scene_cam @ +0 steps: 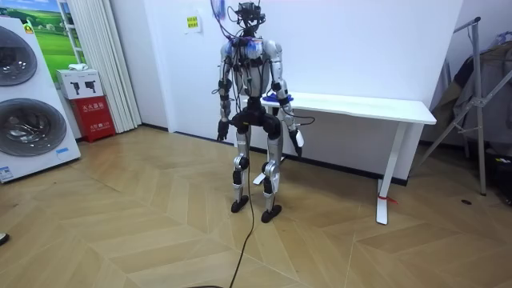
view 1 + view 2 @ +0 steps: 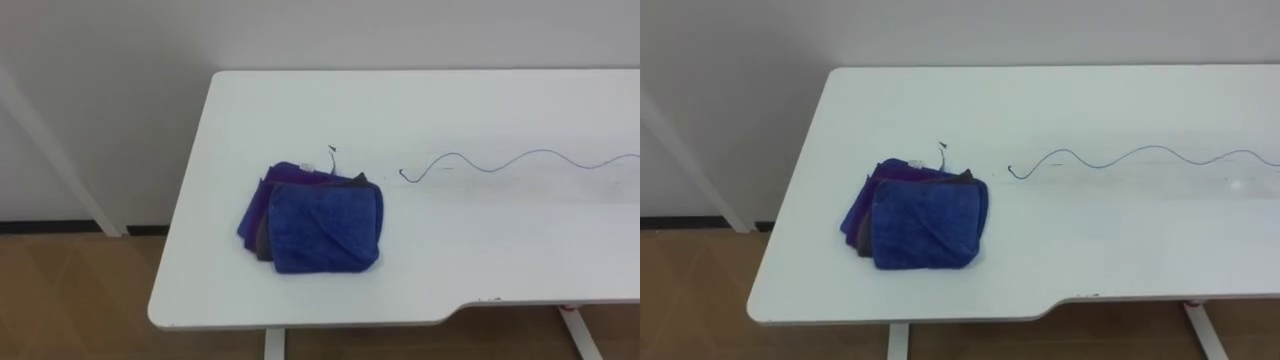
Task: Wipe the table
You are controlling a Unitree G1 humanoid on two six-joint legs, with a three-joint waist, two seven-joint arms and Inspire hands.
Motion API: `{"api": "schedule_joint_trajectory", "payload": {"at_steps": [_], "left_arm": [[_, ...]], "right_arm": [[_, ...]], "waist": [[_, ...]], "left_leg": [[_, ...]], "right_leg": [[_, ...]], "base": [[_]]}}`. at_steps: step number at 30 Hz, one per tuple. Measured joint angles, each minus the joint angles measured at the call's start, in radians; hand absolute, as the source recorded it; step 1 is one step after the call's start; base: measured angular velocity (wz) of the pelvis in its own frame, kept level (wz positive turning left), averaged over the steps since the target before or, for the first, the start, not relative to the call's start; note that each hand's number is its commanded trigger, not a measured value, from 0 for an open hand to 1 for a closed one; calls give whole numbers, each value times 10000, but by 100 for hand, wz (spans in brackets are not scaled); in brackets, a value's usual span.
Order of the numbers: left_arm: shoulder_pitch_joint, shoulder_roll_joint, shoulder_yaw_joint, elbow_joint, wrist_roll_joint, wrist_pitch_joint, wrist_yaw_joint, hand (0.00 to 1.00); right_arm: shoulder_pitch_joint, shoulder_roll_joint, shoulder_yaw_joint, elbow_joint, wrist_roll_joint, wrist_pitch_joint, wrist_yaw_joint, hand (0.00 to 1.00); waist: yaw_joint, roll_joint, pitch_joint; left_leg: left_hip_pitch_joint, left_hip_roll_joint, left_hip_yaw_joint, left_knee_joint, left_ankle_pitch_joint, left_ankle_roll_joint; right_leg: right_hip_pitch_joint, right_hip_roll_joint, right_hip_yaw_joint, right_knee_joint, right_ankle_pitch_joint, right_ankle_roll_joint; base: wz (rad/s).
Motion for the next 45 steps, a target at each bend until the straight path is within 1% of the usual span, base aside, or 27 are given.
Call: {"api": "schedule_joint_trajectory", "payload": {"at_steps": [2,4,6,9,11,12,13,14,16,17,18,20,21,22,23,24,26,27,28,29,33,34,36,39,41,43,45], "left_arm": [[53,0,148,27,-1,-111,11,0],[18,-9,362,163,-8,-135,15,0],[11,-10,605,238,-27,-120,18,0],[71,-16,964,236,-76,-30,71,0],[96,-8,1485,237,-81,29,75,0],[99,-4,1625,237,-82,45,75,0],[126,4,1981,235,-83,99,71,0],[162,33,2362,229,-82,143,72,0],[172,139,2734,149,-83,183,78,0],[223,241,2763,81,-83,190,79,0],[238,286,2764,46,-83,191,79,0],[236,472,2828,29,-82,189,82,0],[229,505,2865,27,-80,189,82,0],[185,553,2938,27,-47,189,82,0],[171,618,2938,28,-46,171,82,0],[171,644,2937,29,-71,165,82,0],[175,687,2937,15,-30,164,70,0],[181,692,2937,3,-16,167,60,0],[186,712,2926,-16,-13,167,12,0],[182,729,2899,-50,-8,167,-17,0],[144,752,2815,-198,2,171,-34,0],[117,753,2761,-198,2,172,-34,0],[104,797,2658,-234,0,172,-32,0],[102,852,2556,-356,-12,174,-27,0],[104,881,2437,-578,-3,143,-6,0],[9,899,2401,-578,-3,140,-6,0],[-14,938,2235,-586,-33,110,-5,0]], "right_arm": [[13,-2,-24,18,334,-161,-37,0],[146,-2,-39,99,631,-254,-115,0],[181,-6,-101,217,743,-266,-216,0],[373,-16,-727,490,1511,-241,-425,0],[561,-41,-1629,853,2021,-63,-597,0],[564,-66,-1922,951,2066,-12,-609,0],[571,-122,-2618,1060,2328,79,-679,0],[614,-196,-3286,1145,2755,134,-774,0],[805,-299,-3956,1139,3394,193,-988,0],[752,-405,-4389,1133,3529,327,-1115,0],[734,-493,-4613,1150,3619,388,-1196,0],[651,-884,-5540,1217,4283,415,-1674,0],[613,-995,-5697,1199,4368,421,-1818,0],[509,-1240,-5943,1165,4370,446,-2121,0],[392,-1508,-6015,1155,4272,459,-2442,0],[330,-1653,-6024,1148,4251,458,-2580,0],[42,-2089,-6040,838,4163,456,-3112,0],[-69,-2178,-6088,736,4114,445,-3230,0],[-319,-2321,-6241,519,4040,441,-3458,0],[-591,-2437,-6279,302,4018,390,-3736,0],[-1143,-2468,-6092,-584,2907,377,-4401,0],[-1167,-2462,-5979,-1114,2467,388,-4560,0],[-1160,-2461,-5775,-1919,1732,379,-4846,0],[-1145,-2462,-5425,-3347,415,333,-5172,0],[-1081,-2460,-5098,-4680,-665,273,-5354,0],[-1079,-2457,-4979,-5707,-1411,243,-5392,0],[-1087,-2442,-4649,-6840,-2265,206,-5467,0]], "waist": [[1,1,5],[-9,5,1],[-38,17,5],[-80,19,3],[-146,-14,-4],[-186,-23,0],[-326,-53,2],[-416,-107,-21],[-562,-205,-22],[-629,-284,-15],[-669,-324,-7],[-864,-465,-38],[-900,-494,-33],[-909,-552,-24],[-913,-585,-37],[-917,-601,-44],[-895,-623,-52],[-897,-632,-53],[-892,-668,-73],[-891,-658,-65],[-816,-711,-59],[-718,-743,-81],[-622,-731,-76],[-552,-732,-68],[-459,-733,-62],[-302,-751,-45],[-281,-763,-37]], "left_leg": [[45,0,3,-71,-1,-1],[109,6,2,-122,-4,0],[107,14,15,-136,-9,-4],[168,16,11,-188,-10,-5],[301,24,-43,-231,-10,-5],[313,23,-45,-275,-10,-5],[298,14,-45,-294,-9,-3],[293,12,-28,-298,-9,-3],[294,13,-21,-296,-9,-4],[277,12,-24,-308,-10,-4],[277,7,-17,-310,-10,-3],[267,2,-10,-300,-17,6],[267,3,-3,-300,-18,6],[256,0,23,-304,-18,6],[246,1,47,-300,-18,6],[247,2,51,-296,-18,6],[235,7,55,-298,-16,5],[228,6,61,-297,-15,5],[215,7,61,-289,-14,5],[189,9,54,-252,-14,5],[68,12,31,-158,-14,5],[60,10,39,-174,-14,5],[14,10,45,-182,-14,5],[-7,14,37,-191,-14,5],[-43,13,64,-201,-14,5],[-69,12,86,-192,-13,6],[-60,16,125,-141,-11,5]], "right_leg": [[82,4,-33,-36,0,0],[158,9,-42,-105,1,1],[162,19,-24,-134,2,1],[218,29,-6,-157,1,2],[348,31,-39,-167,-2,4],[344,32,-16,-167,-2,4],[319,28,-11,-165,-2,4],[306,28,-16,-164,-4,7],[303,30,-12,-164,-6,9],[291,30,-10,-158,-6,9],[282,28,-10,-160,-6,9],[283,21,-14,-140,-5,9],[278,24,7,-136,-5,8],[250,24,43,-136,-4,9],[228,25,54,-132,-2,8],[228,26,53,-131,-2,8],[185,34,51,-91,-2,7],[170,34,63,-87,-1,6],[156,40,76,-80,-1,6],[142,43,76,-73,-1,7],[69,42,46,-82,-1,6],[40,43,62,-80,-1,6],[-11,42,59,-71,-1,6],[-33,42,14,-82,-1,7],[-87,42,13,-81,-2,7],[-128,43,66,-71,-2,7],[-109,43,61,-70,-2,7]], "base": [[0],[0],[0],[2],[5],[0],[-3],[-4],[0],[0],[0],[0],[-6],[-8],[-7],[0],[0],[0],[0],[0],[2],[-4],[0],[0],[0],[-5],[-2]]}}
